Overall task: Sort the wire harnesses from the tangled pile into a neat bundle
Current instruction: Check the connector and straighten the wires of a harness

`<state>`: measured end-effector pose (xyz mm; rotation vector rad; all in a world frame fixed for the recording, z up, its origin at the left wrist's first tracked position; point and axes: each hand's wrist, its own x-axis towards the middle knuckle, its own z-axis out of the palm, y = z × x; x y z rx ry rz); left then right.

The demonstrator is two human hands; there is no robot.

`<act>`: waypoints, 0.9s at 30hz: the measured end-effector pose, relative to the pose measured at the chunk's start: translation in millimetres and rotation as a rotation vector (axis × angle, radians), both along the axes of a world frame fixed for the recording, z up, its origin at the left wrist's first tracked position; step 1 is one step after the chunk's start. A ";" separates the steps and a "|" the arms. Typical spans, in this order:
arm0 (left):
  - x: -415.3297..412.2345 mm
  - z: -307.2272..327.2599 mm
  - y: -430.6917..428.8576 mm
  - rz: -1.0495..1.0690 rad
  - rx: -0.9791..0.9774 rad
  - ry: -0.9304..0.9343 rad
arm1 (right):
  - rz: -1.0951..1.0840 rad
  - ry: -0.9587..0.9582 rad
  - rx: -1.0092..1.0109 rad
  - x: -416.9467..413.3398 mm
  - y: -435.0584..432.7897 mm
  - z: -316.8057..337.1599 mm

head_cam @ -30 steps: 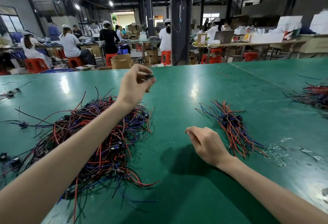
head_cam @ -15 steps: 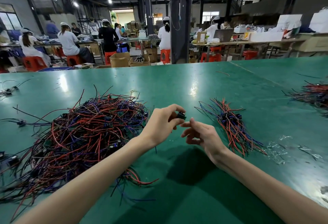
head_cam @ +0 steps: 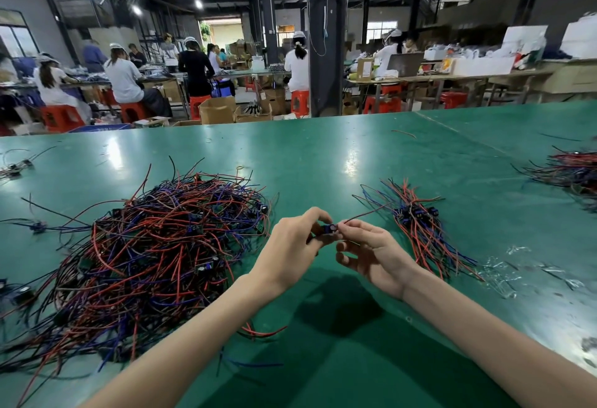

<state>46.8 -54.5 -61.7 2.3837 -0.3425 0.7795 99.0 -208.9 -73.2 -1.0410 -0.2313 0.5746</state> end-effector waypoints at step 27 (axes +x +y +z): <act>39.2 78.6 211.3 0.656 0.337 0.638 | -0.041 -0.118 -0.168 8.6 1.4 -19.8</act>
